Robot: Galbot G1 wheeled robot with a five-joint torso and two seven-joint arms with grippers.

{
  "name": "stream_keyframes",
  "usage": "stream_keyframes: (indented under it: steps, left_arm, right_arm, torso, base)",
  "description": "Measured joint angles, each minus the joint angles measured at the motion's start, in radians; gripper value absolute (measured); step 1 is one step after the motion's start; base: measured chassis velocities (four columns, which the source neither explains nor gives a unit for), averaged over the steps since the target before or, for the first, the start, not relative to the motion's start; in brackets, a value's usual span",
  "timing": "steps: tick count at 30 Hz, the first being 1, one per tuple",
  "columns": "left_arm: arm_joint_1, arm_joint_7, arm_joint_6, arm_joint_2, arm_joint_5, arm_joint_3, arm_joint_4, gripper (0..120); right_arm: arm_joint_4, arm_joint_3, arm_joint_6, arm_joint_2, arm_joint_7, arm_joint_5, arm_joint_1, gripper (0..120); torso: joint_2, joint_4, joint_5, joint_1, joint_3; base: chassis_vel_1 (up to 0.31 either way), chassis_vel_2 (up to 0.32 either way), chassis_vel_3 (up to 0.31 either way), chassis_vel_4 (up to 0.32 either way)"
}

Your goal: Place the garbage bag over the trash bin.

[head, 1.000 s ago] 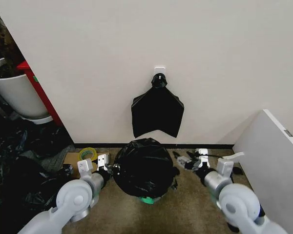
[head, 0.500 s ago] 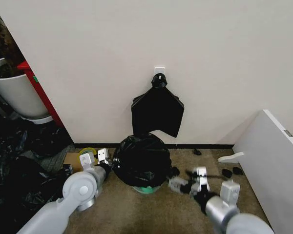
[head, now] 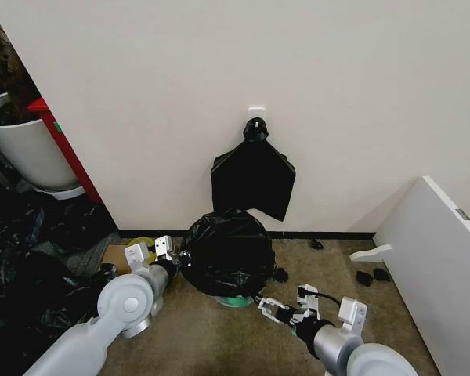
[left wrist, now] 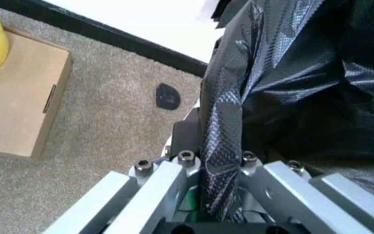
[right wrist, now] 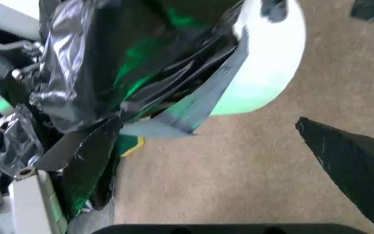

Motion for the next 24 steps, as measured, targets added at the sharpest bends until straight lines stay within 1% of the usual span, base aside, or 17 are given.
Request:
stream_keyframes:
  steps: [2,4,5,6,8,9,10,13,14,15,16,18,19,23,24]
  left_arm:
    - [0.000,0.001,0.000,-0.001,0.001,0.002,-0.002,1]
    - [0.001,0.002,0.000,-0.001,0.001,0.003,-0.006,1]
    - [0.001,0.002,0.000,-0.001,0.001,0.003,-0.006,1]
    - [0.004,0.004,0.000,-0.001,0.002,0.004,-0.011,1]
    - [0.008,0.007,0.000,0.000,0.003,0.003,-0.017,1]
    - [0.011,0.009,0.000,0.001,0.003,0.003,-0.019,1]
    - [0.011,0.009,0.000,0.001,0.003,0.003,-0.019,1]
    - [0.018,0.015,0.000,0.003,0.005,0.001,-0.023,1]
    - [0.018,0.015,0.000,0.003,0.005,0.001,-0.023,1]
    - [0.019,0.016,0.000,0.003,0.006,0.001,-0.023,1]
    - [0.019,0.016,0.000,0.003,0.006,0.001,-0.023,1]
    - [0.022,0.020,0.000,0.000,0.007,0.001,-0.026,1]
    - [0.022,0.020,0.000,0.000,0.007,0.001,-0.026,1]
    - [0.022,0.021,0.001,-0.001,0.008,0.000,-0.030,1]
    - [0.022,0.021,0.001,-0.001,0.008,0.000,-0.030,1]
  right_arm:
    - [-0.009,-0.017,0.000,0.008,0.000,-0.009,0.004,98]
    - [-0.022,-0.033,0.005,0.016,-0.001,-0.021,0.008,91]
    - [-0.022,-0.033,0.005,0.016,-0.001,-0.021,0.008,91]
    - [-0.037,-0.047,0.015,0.023,-0.003,-0.031,0.015,84]
    - [-0.046,-0.055,0.026,0.032,-0.005,-0.039,0.021,77]
    - [-0.047,-0.057,0.031,0.036,-0.005,-0.045,0.023,73]
    - [-0.047,-0.057,0.031,0.036,-0.005,-0.045,0.023,73]
    - [-0.044,-0.060,0.040,0.043,-0.007,-0.053,0.026,59]
    - [-0.044,-0.060,0.040,0.043,-0.007,-0.053,0.026,59]
    - [-0.044,-0.059,0.041,0.043,-0.007,-0.055,0.026,54]
    - [-0.044,-0.059,0.041,0.043,-0.007,-0.055,0.026,54]
    - [-0.054,-0.054,0.042,0.039,-0.013,-0.061,0.027,43]
    - [-0.054,-0.054,0.042,0.039,-0.013,-0.061,0.027,43]
    - [-0.064,-0.055,0.042,0.039,-0.030,-0.074,0.026,26]
    - [-0.064,-0.055,0.042,0.039,-0.030,-0.074,0.026,26]
  torso:
    - [0.000,0.0000,0.0000,0.000,0.000]
    - [0.000,0.0000,0.0000,0.000,0.000]
    - [0.000,0.0000,0.0000,0.000,0.000]
    - [0.000,0.0000,0.0000,0.000,0.000]
    - [0.000,0.0000,0.0000,0.000,0.000]
    - [0.000,0.0000,0.0000,0.000,0.000]
    - [0.000,0.0000,0.0000,0.000,0.000]
    - [0.000,0.0000,0.0000,0.000,0.000]
    - [0.000,0.0000,0.0000,0.000,0.000]
    - [0.000,0.0000,0.0000,0.000,0.000]
    - [0.000,0.0000,0.0000,0.000,0.000]
    - [0.000,0.0000,0.0000,0.000,0.000]
    - [0.000,0.0000,0.0000,0.000,0.000]
    - [0.000,0.0000,0.0000,0.000,0.000]
    - [0.000,0.0000,0.0000,0.000,0.000]
  base:
    - [0.000,0.000,0.000,0.000]
    - [0.000,0.000,0.000,0.000]
    - [0.000,0.000,0.000,0.000]
    - [0.000,0.000,0.000,0.000]
    - [0.000,0.000,0.000,0.000]
    - [0.000,0.000,0.000,0.000]
    - [0.000,0.000,0.000,0.000]
    - [0.000,0.000,0.000,0.000]
    - [0.000,0.000,0.000,0.000]
    - [0.000,0.000,0.000,0.000]
    - [0.000,0.000,0.000,0.000]
    - [0.000,0.000,0.000,0.000]
    - [0.000,0.000,0.000,0.000]
    - [0.000,0.000,0.000,0.000]
    - [0.000,0.000,0.000,0.000]
